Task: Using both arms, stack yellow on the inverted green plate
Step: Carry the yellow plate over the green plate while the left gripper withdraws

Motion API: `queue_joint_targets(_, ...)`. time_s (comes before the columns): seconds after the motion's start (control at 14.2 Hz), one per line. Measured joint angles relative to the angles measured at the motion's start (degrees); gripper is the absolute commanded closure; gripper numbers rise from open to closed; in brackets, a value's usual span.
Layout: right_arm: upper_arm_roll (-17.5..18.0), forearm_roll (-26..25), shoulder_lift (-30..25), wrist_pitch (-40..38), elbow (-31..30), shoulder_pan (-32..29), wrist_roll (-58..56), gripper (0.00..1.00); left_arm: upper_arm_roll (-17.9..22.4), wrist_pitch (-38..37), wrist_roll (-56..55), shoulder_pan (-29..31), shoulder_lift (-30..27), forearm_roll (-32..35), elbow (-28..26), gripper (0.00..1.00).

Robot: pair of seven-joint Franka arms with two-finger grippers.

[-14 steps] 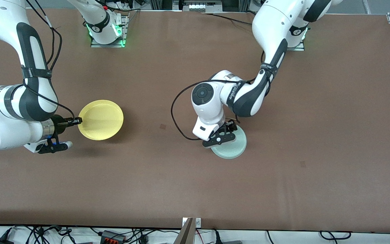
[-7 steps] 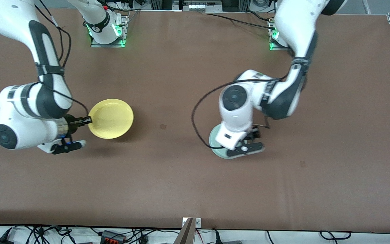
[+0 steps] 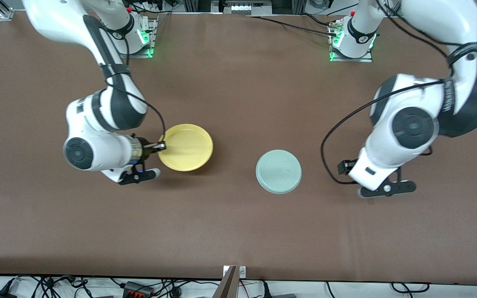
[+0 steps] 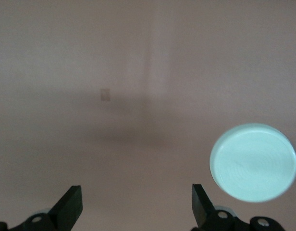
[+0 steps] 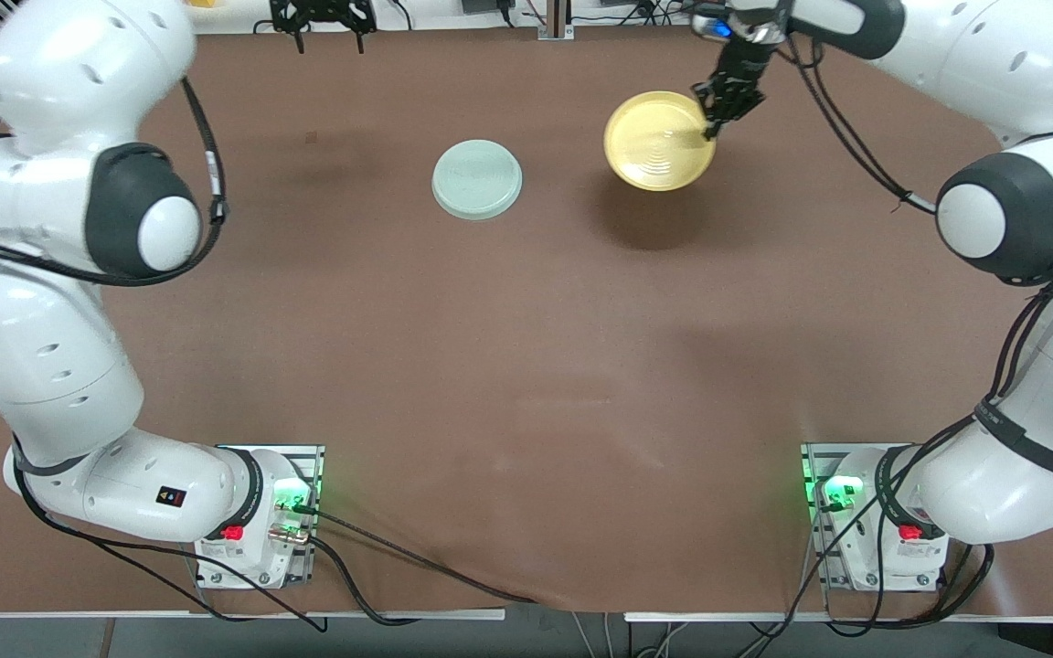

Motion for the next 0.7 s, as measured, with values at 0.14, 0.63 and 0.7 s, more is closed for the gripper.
queue_joint_targets(0.14, 0.06, 3.44, 2.10, 5.59, 0.04, 3.94, 6.55, 1.00, -0.14, -0.17, 3.92, 1.84, -5.99, -2.71, -5.67, 0.00)
queue_joint_targets(0.63, 0.93, 11.05, 13.47, 14.28, 11.49, 14.61, 28.33, 1.00, -0.38, 2.64, 17.93, 8.56, -21.95, -3.31, -23.30, 0.00)
queue_joint_targets(0.7, 1.18, 12.75, 14.80, 15.91, 12.49, 15.19, 29.35, 1.00, -0.39, 2.75, 19.56, 9.29, -22.96, -3.32, -23.87, 0.00)
